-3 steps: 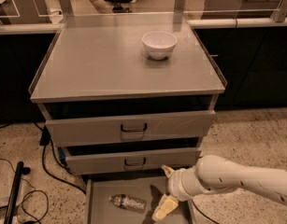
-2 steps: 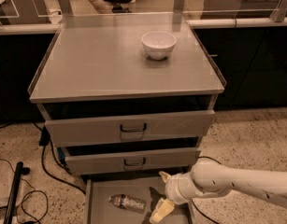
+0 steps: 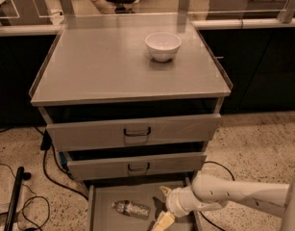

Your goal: Pick water bottle from bottom drawer and place on counter

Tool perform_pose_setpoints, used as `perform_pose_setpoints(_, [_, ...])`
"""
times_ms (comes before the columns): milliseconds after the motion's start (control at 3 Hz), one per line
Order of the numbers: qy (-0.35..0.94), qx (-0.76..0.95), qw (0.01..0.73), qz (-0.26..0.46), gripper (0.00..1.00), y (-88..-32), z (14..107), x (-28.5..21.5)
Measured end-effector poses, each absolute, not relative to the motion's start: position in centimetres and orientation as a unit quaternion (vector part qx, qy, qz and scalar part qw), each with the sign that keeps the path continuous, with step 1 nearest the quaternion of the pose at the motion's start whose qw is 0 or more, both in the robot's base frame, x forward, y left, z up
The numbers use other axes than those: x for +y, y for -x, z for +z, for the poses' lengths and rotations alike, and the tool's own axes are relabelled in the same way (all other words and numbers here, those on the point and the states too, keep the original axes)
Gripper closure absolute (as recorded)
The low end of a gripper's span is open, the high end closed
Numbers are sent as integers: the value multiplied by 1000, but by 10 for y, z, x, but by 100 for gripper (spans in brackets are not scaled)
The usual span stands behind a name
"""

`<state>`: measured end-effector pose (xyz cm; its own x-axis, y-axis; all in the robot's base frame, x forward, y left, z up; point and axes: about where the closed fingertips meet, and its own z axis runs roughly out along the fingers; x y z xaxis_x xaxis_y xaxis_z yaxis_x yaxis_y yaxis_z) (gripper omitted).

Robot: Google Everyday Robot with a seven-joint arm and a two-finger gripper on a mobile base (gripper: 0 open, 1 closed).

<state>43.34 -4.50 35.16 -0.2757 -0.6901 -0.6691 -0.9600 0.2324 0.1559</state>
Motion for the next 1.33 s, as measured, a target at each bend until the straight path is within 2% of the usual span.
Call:
perform_pose_setpoints(333, [555,735,249,300,0,-449,305,-37])
perform_pose_setpoints(667, [553,738,243,302,0,-449,297,-33])
perform_pose_setpoints(1333, [521,769,243,278,0,-450,244,-24])
